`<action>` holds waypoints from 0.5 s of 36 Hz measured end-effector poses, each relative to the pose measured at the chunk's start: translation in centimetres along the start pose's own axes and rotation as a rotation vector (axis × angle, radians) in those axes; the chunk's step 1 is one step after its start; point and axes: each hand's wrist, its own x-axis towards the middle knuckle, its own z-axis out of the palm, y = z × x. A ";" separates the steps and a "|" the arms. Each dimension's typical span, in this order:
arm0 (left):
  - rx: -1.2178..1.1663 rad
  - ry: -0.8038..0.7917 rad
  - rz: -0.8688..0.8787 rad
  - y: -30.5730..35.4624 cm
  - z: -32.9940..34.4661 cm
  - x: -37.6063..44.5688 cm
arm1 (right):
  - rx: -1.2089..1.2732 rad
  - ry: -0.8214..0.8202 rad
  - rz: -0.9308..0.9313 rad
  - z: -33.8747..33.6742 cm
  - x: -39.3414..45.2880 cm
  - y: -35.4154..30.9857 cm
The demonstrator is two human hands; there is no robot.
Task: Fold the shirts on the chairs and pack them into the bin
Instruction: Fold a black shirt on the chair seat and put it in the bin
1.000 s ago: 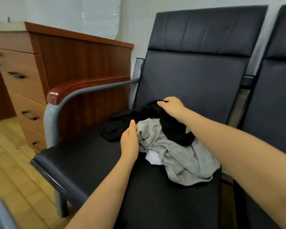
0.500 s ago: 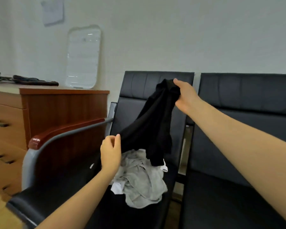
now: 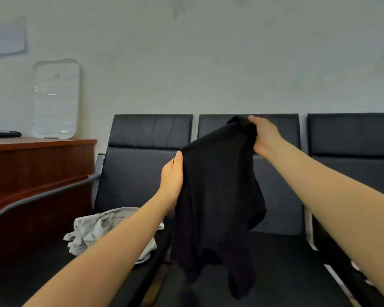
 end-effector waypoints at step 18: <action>0.323 -0.254 -0.201 -10.6 10.3 -4.2 | -0.273 0.279 0.405 -24.5 -6.8 11.0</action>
